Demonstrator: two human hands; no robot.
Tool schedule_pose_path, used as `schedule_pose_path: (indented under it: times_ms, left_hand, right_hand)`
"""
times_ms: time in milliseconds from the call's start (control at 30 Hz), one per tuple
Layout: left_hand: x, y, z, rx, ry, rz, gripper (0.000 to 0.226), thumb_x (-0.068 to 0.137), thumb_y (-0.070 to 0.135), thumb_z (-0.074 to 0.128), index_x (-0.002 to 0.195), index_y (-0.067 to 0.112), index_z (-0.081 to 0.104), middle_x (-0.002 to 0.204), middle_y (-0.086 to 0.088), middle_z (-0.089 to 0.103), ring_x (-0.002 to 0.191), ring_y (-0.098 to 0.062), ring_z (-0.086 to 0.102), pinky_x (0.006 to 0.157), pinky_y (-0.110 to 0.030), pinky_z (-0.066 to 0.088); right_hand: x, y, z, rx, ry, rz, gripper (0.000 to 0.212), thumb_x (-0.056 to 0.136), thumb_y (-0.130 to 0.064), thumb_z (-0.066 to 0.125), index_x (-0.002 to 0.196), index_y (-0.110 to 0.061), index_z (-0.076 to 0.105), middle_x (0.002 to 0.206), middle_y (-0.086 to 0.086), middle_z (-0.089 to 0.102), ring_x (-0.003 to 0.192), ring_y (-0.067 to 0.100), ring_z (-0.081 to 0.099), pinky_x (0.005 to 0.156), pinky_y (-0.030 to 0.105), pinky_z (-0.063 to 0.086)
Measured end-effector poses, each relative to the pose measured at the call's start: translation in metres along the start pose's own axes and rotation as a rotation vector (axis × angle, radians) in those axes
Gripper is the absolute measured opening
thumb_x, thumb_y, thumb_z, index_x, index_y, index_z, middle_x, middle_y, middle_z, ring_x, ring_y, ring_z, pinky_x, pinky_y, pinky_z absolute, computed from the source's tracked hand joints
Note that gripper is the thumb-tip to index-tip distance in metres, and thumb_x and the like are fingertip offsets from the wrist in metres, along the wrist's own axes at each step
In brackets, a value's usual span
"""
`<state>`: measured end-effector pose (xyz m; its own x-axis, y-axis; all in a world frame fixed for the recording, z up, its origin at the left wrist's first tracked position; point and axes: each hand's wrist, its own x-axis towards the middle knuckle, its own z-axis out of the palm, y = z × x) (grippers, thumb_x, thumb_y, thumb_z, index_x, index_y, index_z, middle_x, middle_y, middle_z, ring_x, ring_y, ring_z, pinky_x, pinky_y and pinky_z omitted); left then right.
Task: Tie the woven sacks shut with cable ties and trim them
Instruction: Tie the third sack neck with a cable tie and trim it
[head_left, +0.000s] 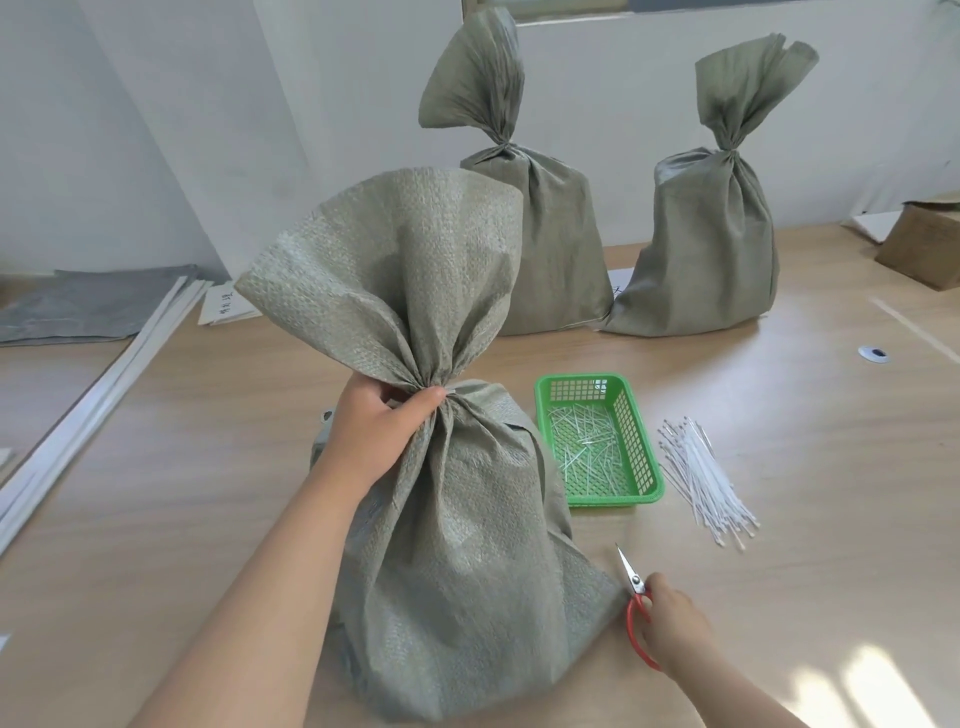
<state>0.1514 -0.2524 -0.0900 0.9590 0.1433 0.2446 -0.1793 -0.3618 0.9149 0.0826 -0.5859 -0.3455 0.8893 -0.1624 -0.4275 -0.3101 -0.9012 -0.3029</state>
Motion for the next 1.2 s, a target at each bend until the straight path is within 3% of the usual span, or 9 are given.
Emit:
schedule_pose_path:
  times_ms: [267, 500, 633, 733, 833, 933, 1033, 1100, 1200]
  left_hand:
    - [-0.006, 0.002, 0.004, 0.018, 0.021, -0.002, 0.027, 0.086, 0.014, 0.077, 0.11, 0.025, 0.072, 0.108, 0.014, 0.074, 0.107, 0.001, 0.067, 0.095, -0.024, 0.05]
    - [-0.012, 0.004, 0.003, 0.036, 0.005, 0.037, 0.026, 0.088, 0.013, 0.075, 0.113, 0.021, 0.071, 0.108, 0.015, 0.073, 0.105, 0.005, 0.066, 0.087, -0.008, 0.048]
    - [-0.015, 0.007, -0.003, 0.042, -0.018, 0.037, 0.027, 0.09, 0.016, 0.073, 0.118, 0.016, 0.071, 0.113, 0.014, 0.072, 0.109, 0.002, 0.065, 0.091, -0.009, 0.047]
    - [-0.017, 0.014, -0.007, 0.069, -0.022, 0.013, 0.011, 0.091, 0.016, 0.073, 0.101, 0.017, 0.074, 0.097, 0.016, 0.074, 0.098, 0.001, 0.068, 0.086, -0.012, 0.048]
    - [-0.02, 0.023, -0.01, 0.064, -0.019, 0.042, 0.019, 0.09, 0.012, 0.073, 0.078, 0.026, 0.068, 0.073, 0.023, 0.07, 0.08, 0.005, 0.066, 0.077, -0.007, 0.047]
    - [-0.023, 0.026, -0.017, -0.001, 0.008, 0.07, 0.02, 0.088, 0.01, 0.075, 0.099, 0.027, 0.072, 0.096, 0.022, 0.074, 0.099, 0.005, 0.067, 0.085, -0.005, 0.047]
    - [-0.031, 0.035, -0.02, -0.054, -0.022, 0.055, 0.03, 0.084, 0.009, 0.079, 0.102, 0.032, 0.071, 0.102, 0.022, 0.075, 0.102, 0.007, 0.067, 0.084, -0.004, 0.048]
    - [-0.035, 0.036, -0.02, -0.012, -0.095, 0.039, 0.033, 0.081, 0.011, 0.082, 0.098, 0.037, 0.071, 0.098, 0.028, 0.074, 0.097, 0.011, 0.067, 0.079, -0.002, 0.047]
    - [-0.038, 0.03, -0.023, 0.126, -0.197, 0.049, 0.029, 0.079, 0.023, 0.085, 0.095, 0.044, 0.072, 0.097, 0.031, 0.073, 0.096, 0.013, 0.066, 0.079, -0.002, 0.046]
  right_hand:
    - [0.012, 0.008, 0.018, 0.001, 0.076, -0.004, 0.017, 0.095, -0.036, 0.046, 0.092, -0.021, 0.038, 0.083, 0.005, 0.057, 0.096, 0.031, 0.066, 0.065, 0.032, 0.038]
    - [0.014, 0.013, 0.02, -0.003, 0.088, -0.01, 0.025, 0.094, -0.037, 0.049, 0.11, -0.019, 0.054, 0.085, 0.002, 0.047, 0.099, 0.032, 0.065, 0.079, 0.035, 0.049]
    - [0.013, 0.01, 0.013, -0.047, 0.036, -0.008, 0.025, 0.092, -0.028, 0.05, 0.116, -0.017, 0.05, 0.093, 0.004, 0.048, 0.104, 0.031, 0.064, 0.082, 0.033, 0.047]
    - [0.015, -0.007, -0.007, 0.066, 0.073, -0.035, 0.044, 0.09, -0.017, 0.058, 0.132, -0.015, 0.047, 0.114, 0.012, 0.056, 0.114, 0.033, 0.058, 0.09, 0.035, 0.045]
    - [0.01, -0.045, -0.043, 0.28, 0.2, -0.16, 0.049, 0.088, -0.018, 0.063, 0.135, -0.014, 0.051, 0.104, 0.004, 0.059, 0.105, 0.026, 0.06, 0.091, 0.037, 0.047]
    - [-0.006, -0.093, -0.088, 0.58, 0.285, -0.351, 0.042, 0.091, -0.025, 0.065, 0.132, -0.021, 0.057, 0.1, -0.006, 0.064, 0.095, 0.011, 0.063, 0.087, 0.037, 0.053]
    - [-0.039, -0.141, -0.132, 0.907, 0.094, -0.606, 0.046, 0.092, -0.035, 0.06, 0.137, -0.029, 0.054, 0.124, -0.014, 0.06, 0.112, -0.006, 0.055, 0.088, 0.018, 0.046]
    - [-0.057, -0.163, -0.149, 0.935, -0.037, -0.736, 0.055, 0.09, -0.043, 0.057, 0.143, -0.034, 0.047, 0.142, -0.021, 0.047, 0.127, -0.016, 0.041, 0.099, 0.008, 0.037]
    - [-0.062, -0.175, -0.146, 0.851, -0.088, -0.797, 0.054, 0.082, -0.059, 0.055, 0.134, -0.044, 0.053, 0.151, -0.02, 0.037, 0.144, -0.008, 0.023, 0.119, 0.021, 0.019]
